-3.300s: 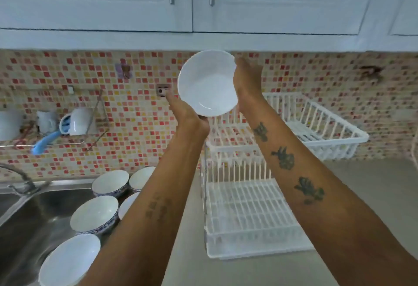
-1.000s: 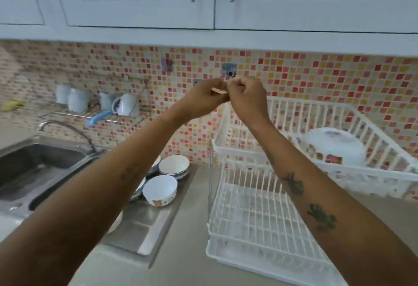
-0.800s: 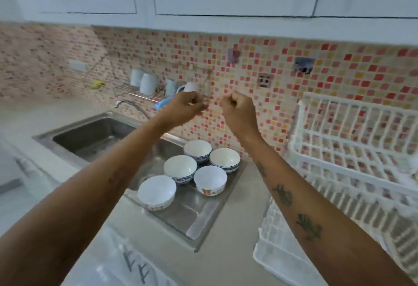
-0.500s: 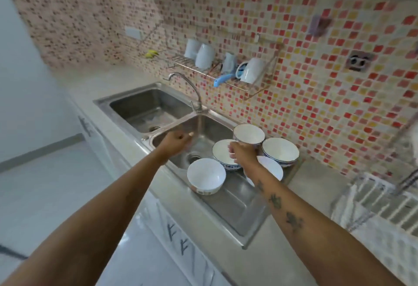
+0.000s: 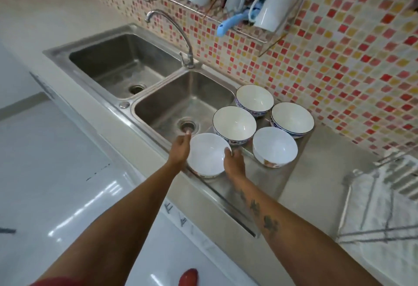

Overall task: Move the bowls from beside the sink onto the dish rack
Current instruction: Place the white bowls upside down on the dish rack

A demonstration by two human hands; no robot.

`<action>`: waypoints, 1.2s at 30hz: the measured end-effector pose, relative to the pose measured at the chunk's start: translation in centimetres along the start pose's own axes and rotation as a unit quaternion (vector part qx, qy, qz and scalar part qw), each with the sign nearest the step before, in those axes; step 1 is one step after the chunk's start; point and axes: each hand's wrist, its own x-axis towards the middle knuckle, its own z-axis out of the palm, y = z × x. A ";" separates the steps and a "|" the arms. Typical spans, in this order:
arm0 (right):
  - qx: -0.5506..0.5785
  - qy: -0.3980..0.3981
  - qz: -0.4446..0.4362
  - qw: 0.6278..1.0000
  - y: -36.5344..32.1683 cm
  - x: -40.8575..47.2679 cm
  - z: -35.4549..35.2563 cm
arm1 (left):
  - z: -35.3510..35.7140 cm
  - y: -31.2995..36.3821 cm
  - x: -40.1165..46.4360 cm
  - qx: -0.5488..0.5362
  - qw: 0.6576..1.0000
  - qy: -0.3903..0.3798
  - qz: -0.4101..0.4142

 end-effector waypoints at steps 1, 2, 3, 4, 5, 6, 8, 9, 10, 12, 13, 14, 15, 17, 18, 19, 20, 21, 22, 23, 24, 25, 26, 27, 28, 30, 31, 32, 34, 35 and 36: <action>0.005 -0.001 -0.001 1.000 0.2 0.1 0.3 | 0.4 -0.4 0.2 -0.021 1.000 0.004 -0.006; 0.011 -0.005 -0.001 1.000 0.2 0.0 0.5 | 0.8 -0.8 0.3 -0.044 0.999 0.010 -0.011; 0.020 -0.004 -0.003 1.000 0.2 0.0 0.7 | 1.3 -1.1 0.2 -0.067 0.997 0.017 -0.017; 0.029 -0.001 -0.002 1.000 0.1 -0.2 0.7 | 1.7 -1.2 0.0 -0.089 0.995 0.028 -0.025; 0.035 0.003 -0.001 0.999 0.1 -0.1 0.8 | 2.1 -1.4 -0.1 -0.102 0.993 0.043 -0.029; 0.039 0.005 0.001 0.999 0.2 0.0 0.9 | 2.3 -1.4 -0.3 -0.104 0.993 0.056 -0.029; 0.045 0.008 0.003 0.999 0.1 0.1 0.9 | 2.5 -1.6 -0.3 -0.101 0.992 0.073 -0.024; 0.044 0.008 0.004 0.999 0.1 0.1 0.9 | 2.6 -1.6 -0.4 -0.099 0.992 0.078 -0.023; 0.039 0.004 0.006 0.999 0.1 0.0 0.8 | 2.6 -1.6 -0.4 -0.094 0.992 0.081 -0.026; 0.027 -0.007 0.004 1.000 0.2 0.1 0.7 | 2.6 -1.5 -0.7 -0.090 0.992 0.088 -0.033; 0.023 -0.009 -0.002 1.000 0.2 0.1 0.6 | 2.6 -1.5 -0.9 -0.090 0.991 0.090 -0.038; 0.021 -0.009 -0.006 1.000 0.0 0.0 0.4 | 2.6 -1.4 -1.0 -0.091 0.991 0.092 -0.043; 0.022 -0.010 -0.011 1.000 -0.1 -0.1 0.2 | 2.6 -1.4 -1.1 -0.094 0.990 0.096 -0.044; 0.023 -0.016 -0.020 0.999 -0.4 -0.5 -0.2 | 2.6 -1.2 -1.4 -0.108 0.987 0.107 -0.044; 0.023 -0.021 -0.027 0.999 -0.6 -0.9 -0.5 | 2.5 -0.9 -1.7 -0.118 0.986 0.112 -0.048; 0.023 -0.028 -0.036 0.999 -0.9 -1.2 -0.8 | 2.4 -0.6 -2.0 -0.130 0.983 0.114 -0.052; 0.021 -0.034 -0.047 0.998 -1.2 -1.6 -1.2 | 2.4 -0.3 -2.4 -0.142 0.982 0.114 -0.059; 0.019 -0.039 -0.060 0.997 -1.6 -1.8 -1.8 | 2.4 0.2 -2.9 -0.153 0.980 0.112 -0.064; 0.015 -0.042 -0.075 0.996 -2.1 -2.0 -2.4 | 2.4 0.9 -3.6 -0.161 0.978 0.113 -0.065; 0.014 -0.042 -0.088 0.995 -2.8 -2.5 -3.3 | 2.6 1.7 -4.2 -0.167 0.977 0.116 -0.061; 0.014 -0.035 -0.100 0.994 -3.6 -3.0 -4.3 | 2.7 2.7 -5.0 -0.174 0.976 0.118 -0.054; 0.015 -0.024 -0.113 0.993 -4.4 -3.5 -5.3 | 2.8 4.0 -5.8 -0.182 0.975 0.121 -0.040; 0.020 -0.018 -0.130 0.991 -5.4 -4.2 -6.5 | 2.9 5.4 -6.6 -0.191 0.974 0.123 -0.024; 0.032 -0.012 -0.148 0.988 -6.4 -5.2 -8.0 | 3.2 6.9 -7.1 -0.201 0.971 0.128 -0.009; 0.050 -0.001 -0.166 0.985 -7.6 -6.3 -9.7 | 3.7 8.9 -7.9 -0.210 0.969 0.130 0.007; 0.089 0.050 -0.219 0.970 -10.2 -8.7 -13.4 | 4.2 13.4 -9.9 -0.235 0.964 0.111 0.057; 0.109 0.096 -0.255 0.956 -10.9 -10.5 -17.0 | 5.6 16.5 -12.4 -0.253 0.960 0.081 0.087; 0.124 0.126 -0.287 0.942 -11.6 -12.1 -19.7 | 6.4 19.0 -14.4 -0.276 0.954 0.054 0.105; 0.147 0.147 -0.325 0.922 -13.6 -14.3 -22.2 | 6.2 22.5 -16.5 -0.317 0.939 0.033 0.128; 0.158 0.155 -0.337 0.915 -14.3 -15.6 -23.4 | 6.2 24.0 -17.6 -0.336 0.931 0.008 0.141; 0.169 0.174 -0.344 0.907 -14.7 -17.0 -25.3 | 6.8 25.5 -19.1 -0.351 0.924 -0.031 0.148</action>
